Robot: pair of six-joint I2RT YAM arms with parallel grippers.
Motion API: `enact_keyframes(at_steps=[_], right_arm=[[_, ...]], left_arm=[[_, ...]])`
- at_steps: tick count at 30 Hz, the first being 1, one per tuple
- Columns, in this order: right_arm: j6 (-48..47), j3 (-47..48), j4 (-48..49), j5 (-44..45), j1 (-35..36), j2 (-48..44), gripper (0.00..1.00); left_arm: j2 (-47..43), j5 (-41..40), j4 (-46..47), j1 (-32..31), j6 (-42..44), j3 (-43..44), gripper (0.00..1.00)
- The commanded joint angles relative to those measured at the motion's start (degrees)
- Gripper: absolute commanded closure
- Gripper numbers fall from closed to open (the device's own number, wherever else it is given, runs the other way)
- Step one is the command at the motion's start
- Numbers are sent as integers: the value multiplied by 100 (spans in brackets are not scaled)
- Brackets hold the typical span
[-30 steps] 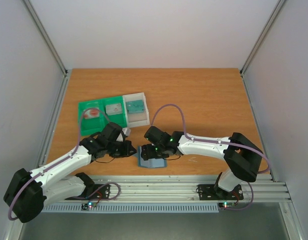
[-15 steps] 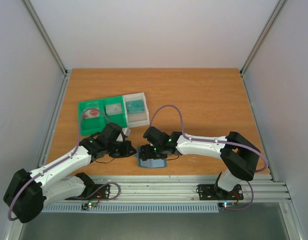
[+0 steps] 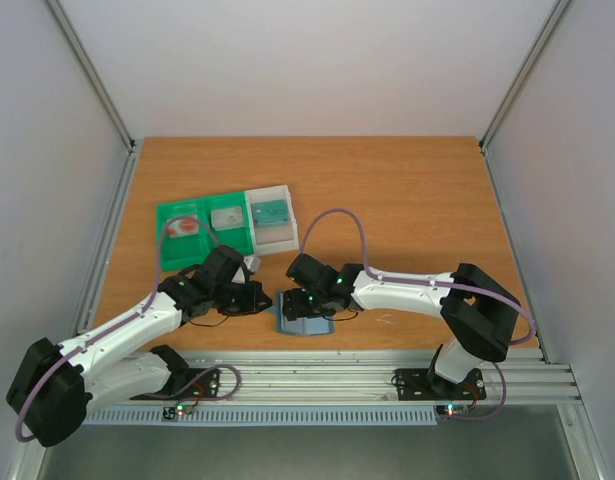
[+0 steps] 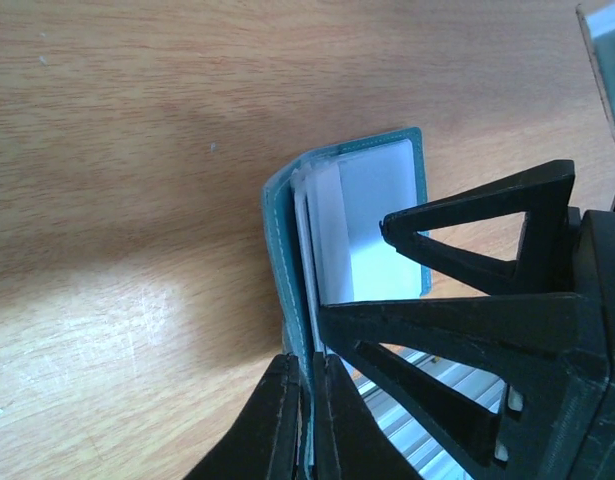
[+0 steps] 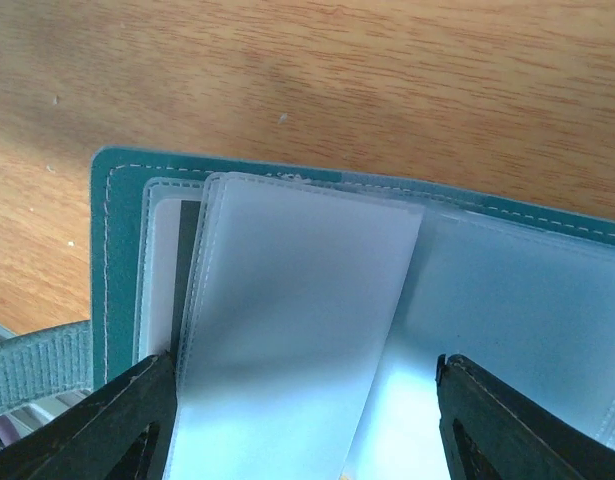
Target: Take the credit cards out of the card holder
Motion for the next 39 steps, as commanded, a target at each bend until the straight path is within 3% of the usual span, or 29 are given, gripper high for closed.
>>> enact_keyframes(at_steps=[1,19,39], right_arm=[[-115,-73,-276,398,48,-246,29],[-158,-180,-686,973,48,-637,37],[-176,-342,-985,1283,48,-882,39]], left_arm=[[-69,-55,190,-25,-16,-77,100],[-78,-117,158,-30,-23,-86,100],[-83,-190,154,-29,-18,-113,100]])
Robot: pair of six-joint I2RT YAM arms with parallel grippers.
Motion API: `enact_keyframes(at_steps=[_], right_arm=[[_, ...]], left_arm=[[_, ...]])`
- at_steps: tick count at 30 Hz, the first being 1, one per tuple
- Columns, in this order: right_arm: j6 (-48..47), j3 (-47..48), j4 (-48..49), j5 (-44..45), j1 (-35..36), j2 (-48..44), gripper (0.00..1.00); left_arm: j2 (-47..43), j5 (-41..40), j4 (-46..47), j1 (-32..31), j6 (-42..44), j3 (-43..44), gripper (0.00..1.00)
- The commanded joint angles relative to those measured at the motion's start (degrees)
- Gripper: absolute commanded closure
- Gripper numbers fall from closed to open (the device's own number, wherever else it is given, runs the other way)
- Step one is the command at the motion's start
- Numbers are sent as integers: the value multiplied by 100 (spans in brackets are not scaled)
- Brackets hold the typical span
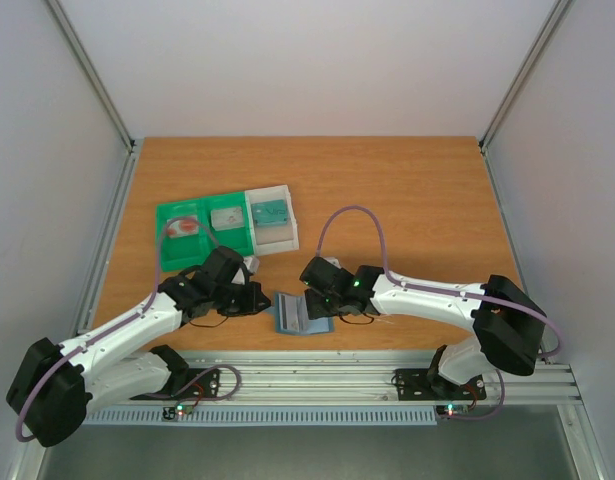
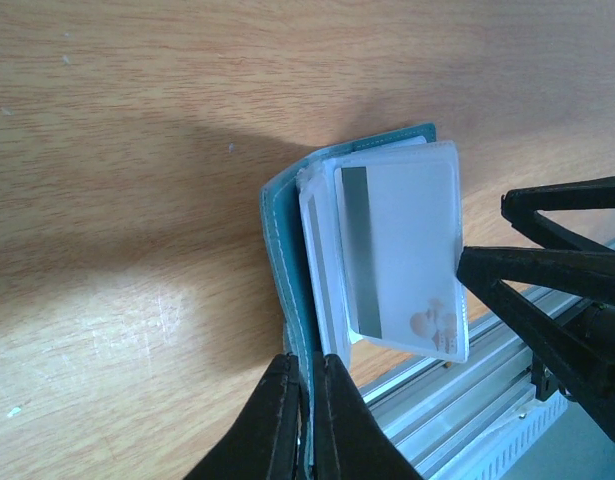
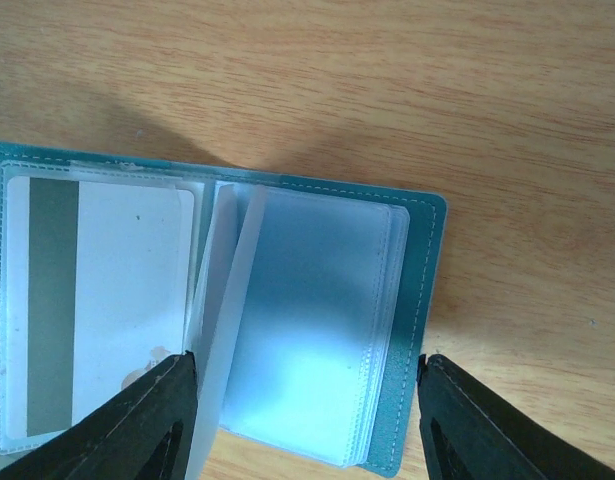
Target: Take the credit cards out of the card holder
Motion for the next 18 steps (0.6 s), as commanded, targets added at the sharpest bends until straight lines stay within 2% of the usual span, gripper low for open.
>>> enact_keyframes(at_steps=[1,7,15,18], right_arm=[[-52,-23,-99,159,37,-28,39],[-150,57,-93,-7,37,0,40],[-211,254,-42,-265,37,223,30],[-213,252,-13,-283,37,227,39]], left_arm=[[-101,-75,144,-29,-15,-69,99],[-124,-102,128,-30,-14,-84,100],[-79,-92,193,-27,-14,-64,100],[-96,-118,172,-30,-14,-80,100]])
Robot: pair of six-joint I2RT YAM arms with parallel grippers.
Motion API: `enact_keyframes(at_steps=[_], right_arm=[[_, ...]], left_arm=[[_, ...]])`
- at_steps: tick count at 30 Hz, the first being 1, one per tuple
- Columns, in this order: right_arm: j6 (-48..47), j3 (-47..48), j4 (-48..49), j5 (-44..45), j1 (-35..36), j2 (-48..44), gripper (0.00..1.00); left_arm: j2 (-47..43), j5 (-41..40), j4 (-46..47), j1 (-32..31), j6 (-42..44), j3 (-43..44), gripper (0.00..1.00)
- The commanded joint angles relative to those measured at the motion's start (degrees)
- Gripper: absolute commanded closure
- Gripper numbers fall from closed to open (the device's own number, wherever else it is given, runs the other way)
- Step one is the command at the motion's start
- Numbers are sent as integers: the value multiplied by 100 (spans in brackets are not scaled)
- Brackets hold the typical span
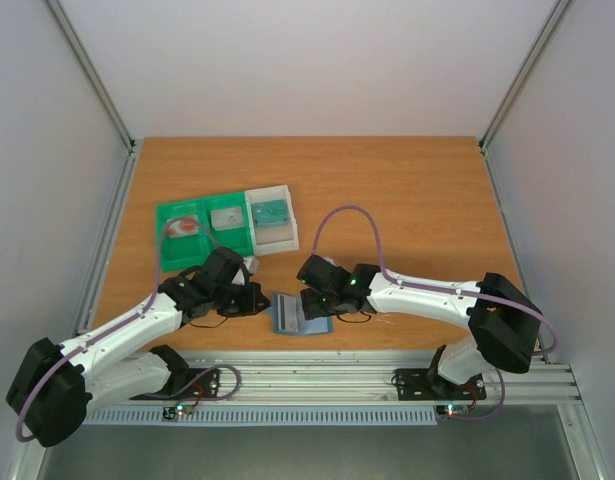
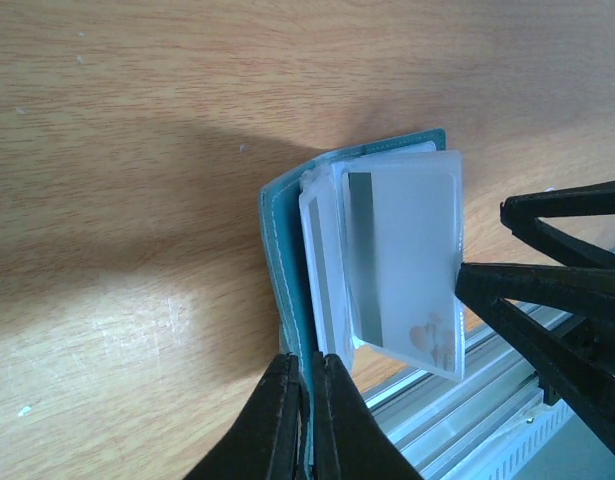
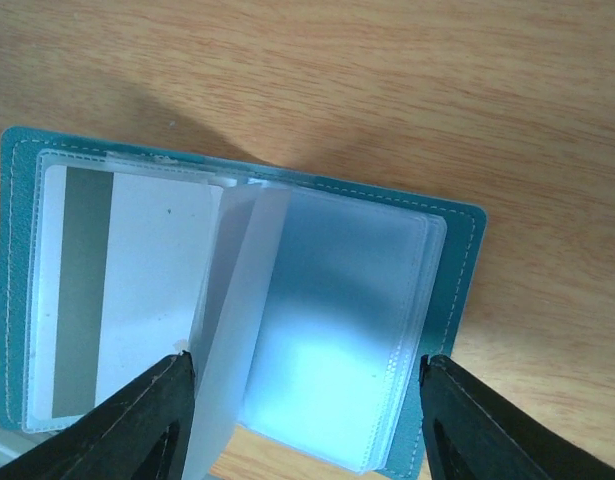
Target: Take the credit cards out of the card holder
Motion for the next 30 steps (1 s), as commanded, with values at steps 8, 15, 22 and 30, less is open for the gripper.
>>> enact_keyframes(at_steps=[8,15,22,30], right_arm=[[24,-48,127,-175,37,75,73],[28,-59,-154,125,37,-5,81],[15,-143,-143,206,42,-124,80],[81,-164,73,-195,-20,-103,76]], left_arm=[[-107,-77,211,-28,-26,-174,99],[-116,-115,264,-30,-62,-277,100],[-197,-339,111,-30,-108,-341,78],[-339,-376,-24,-30,-159,-232,56]])
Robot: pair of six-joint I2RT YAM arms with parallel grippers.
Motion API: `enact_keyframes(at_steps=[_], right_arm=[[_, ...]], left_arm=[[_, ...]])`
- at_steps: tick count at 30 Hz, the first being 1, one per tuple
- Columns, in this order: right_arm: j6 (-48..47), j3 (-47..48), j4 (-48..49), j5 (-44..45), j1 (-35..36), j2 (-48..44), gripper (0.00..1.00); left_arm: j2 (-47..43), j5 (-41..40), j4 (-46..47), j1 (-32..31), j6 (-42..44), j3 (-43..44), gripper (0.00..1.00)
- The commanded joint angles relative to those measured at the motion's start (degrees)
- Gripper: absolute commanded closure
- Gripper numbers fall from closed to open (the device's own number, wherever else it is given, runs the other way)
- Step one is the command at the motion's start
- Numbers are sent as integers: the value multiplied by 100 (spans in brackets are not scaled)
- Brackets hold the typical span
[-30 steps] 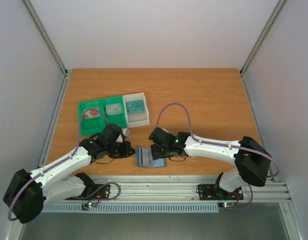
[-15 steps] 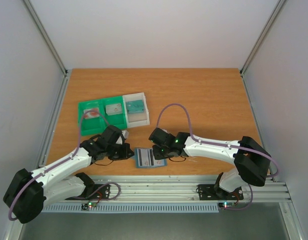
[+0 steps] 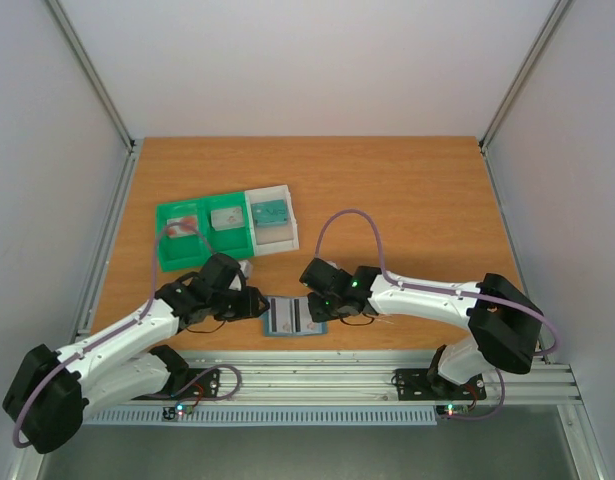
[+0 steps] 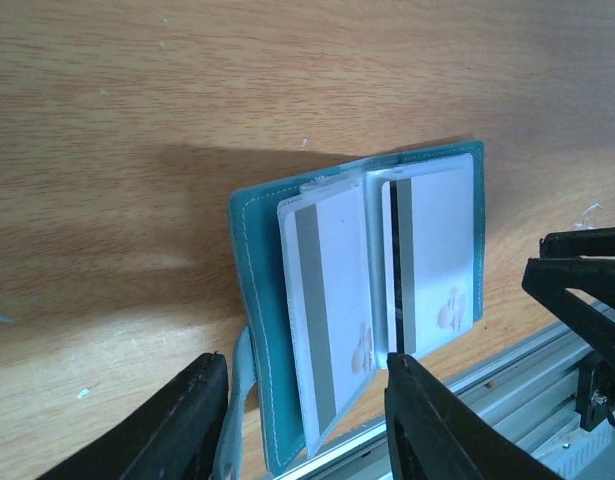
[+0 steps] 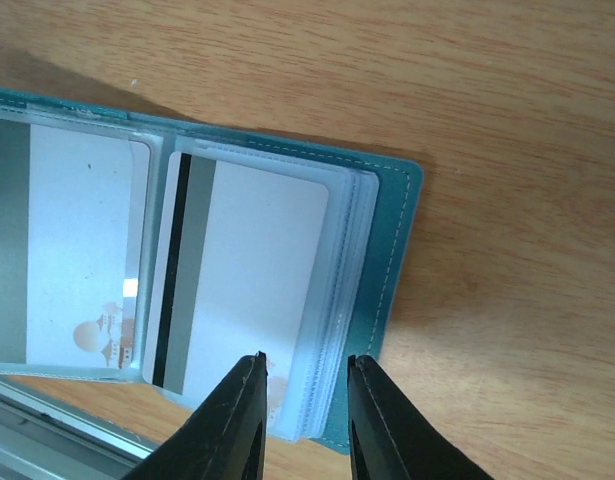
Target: Take the credit cards out of the card holder
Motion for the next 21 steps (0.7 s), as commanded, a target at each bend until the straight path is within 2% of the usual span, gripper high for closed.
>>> enact_keyframes(at_steps=[1,7,12,15,17,21], right_arm=[[49,0,168,-99,-39,-41,77],[13,-68,489,-531,-160,176,80],[-8,-48,626,-474,-167,419,81],[-39,-59,632,-382,-172,494,82],[-53,-88,647,-360,-176,530,83],[-58,-162,724,-362,-184,574,86]], left_arm=[[-105,53,10,-30,-50,118,57],[-207,236,-41,-30,-230,453,59],[-272,-397,-628,-30,-111,652,56],[-217,-406,-786,-28,28,746,58],[-252,-167,-496,-28,-52,641,63],[-148,523,753,-23,-463,173,71]])
